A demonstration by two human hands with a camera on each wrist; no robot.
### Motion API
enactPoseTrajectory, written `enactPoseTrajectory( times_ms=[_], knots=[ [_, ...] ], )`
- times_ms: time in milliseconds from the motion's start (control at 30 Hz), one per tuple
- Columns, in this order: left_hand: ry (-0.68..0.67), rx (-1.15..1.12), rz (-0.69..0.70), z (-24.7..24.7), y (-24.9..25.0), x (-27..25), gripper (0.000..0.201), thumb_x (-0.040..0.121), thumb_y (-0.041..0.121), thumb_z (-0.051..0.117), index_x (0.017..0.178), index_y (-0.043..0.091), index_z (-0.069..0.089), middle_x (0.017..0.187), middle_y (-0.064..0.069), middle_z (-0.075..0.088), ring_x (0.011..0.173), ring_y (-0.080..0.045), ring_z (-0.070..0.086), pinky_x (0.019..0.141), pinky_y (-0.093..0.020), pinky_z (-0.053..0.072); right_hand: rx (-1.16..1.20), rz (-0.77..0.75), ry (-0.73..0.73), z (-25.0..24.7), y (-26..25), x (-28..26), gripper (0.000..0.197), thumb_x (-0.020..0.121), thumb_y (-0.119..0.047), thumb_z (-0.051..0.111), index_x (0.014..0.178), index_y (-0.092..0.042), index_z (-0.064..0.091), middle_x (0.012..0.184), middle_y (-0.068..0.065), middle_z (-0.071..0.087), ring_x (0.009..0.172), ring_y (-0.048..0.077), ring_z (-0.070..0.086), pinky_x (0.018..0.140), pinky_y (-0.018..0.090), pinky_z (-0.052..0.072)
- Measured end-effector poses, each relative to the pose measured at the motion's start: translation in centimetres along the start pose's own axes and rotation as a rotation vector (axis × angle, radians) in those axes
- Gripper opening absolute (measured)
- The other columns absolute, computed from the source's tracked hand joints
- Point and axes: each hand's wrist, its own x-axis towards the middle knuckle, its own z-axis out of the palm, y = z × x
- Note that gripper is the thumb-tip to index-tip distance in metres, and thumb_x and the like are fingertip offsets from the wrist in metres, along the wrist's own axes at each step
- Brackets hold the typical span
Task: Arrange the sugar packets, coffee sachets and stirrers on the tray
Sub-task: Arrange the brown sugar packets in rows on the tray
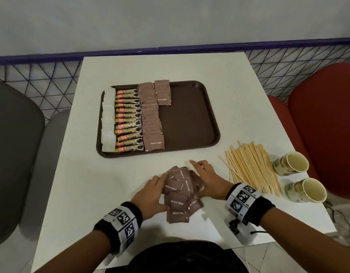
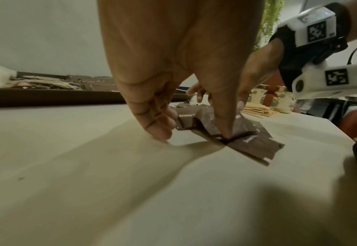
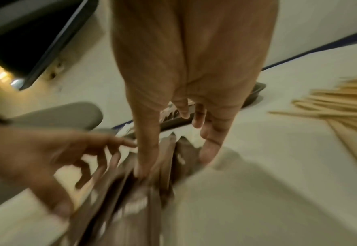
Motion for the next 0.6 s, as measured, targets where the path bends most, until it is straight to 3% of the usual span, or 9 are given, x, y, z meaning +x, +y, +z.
enactPoseTrajectory(
  times_ms=[133,267,333,433,600],
  knots=[
    [-0.026,-0.095,-0.045,-0.3,-0.6,-0.7,0.102,0.072,0.032,0.077,0.147,0.021,0.009,0.13,-0.001,0.035,0.122,-0.016,0.038,0.1,-0.025,0.037,0.047,0.134,0.0,-1.3,-0.2,0.4,0.121,0.063,-0.043,0.081,0.147,-0.018,-0.002,0.142,0.011,0.013,0.135,0.029,0.012,0.112,0.043,0.022],
    [-0.005,-0.031,-0.055,-0.1,0.0,-0.3,0.089,0.077,0.028,0.073,0.145,0.017,0.017,0.13,-0.003,0.037,0.119,-0.017,0.044,0.095,-0.024,0.041,-0.063,0.112,-0.052,1.0,-2.4,1.0,0.126,0.058,-0.051,0.08,0.146,-0.015,-0.002,0.14,0.011,0.015,0.132,0.031,0.013,0.111,0.047,0.026],
    [0.017,-0.025,-0.081,-0.1,0.3,0.2,0.081,0.079,0.026,0.071,0.143,0.017,0.023,0.129,-0.003,0.039,0.115,-0.017,0.048,0.091,-0.022,0.042,-0.117,0.089,-0.058,2.3,-3.6,1.6,0.122,0.057,-0.047,0.082,0.146,-0.014,0.005,0.137,0.009,0.019,0.128,0.029,0.017,0.107,0.046,0.034],
    [0.051,-0.062,-0.115,0.2,0.2,0.9,0.07,0.077,0.026,0.073,0.134,0.014,0.034,0.124,-0.002,0.042,0.105,-0.017,0.052,0.088,-0.024,0.045,-0.225,0.078,-0.002,3.3,-4.8,2.4,0.096,0.06,-0.034,0.083,0.134,-0.012,0.026,0.129,0.009,0.028,0.117,0.026,0.028,0.095,0.041,0.043],
    [0.158,-0.168,-0.127,0.8,-0.2,1.4,0.045,0.075,0.016,0.073,0.107,0.018,0.041,0.103,0.003,0.041,0.078,-0.005,0.045,0.065,-0.01,0.038,-0.129,0.046,-0.021,3.6,-5.7,3.1,0.068,0.066,-0.015,0.077,0.118,-0.008,0.035,0.122,0.011,0.034,0.11,0.028,0.037,0.081,0.033,0.04]
  ],
)
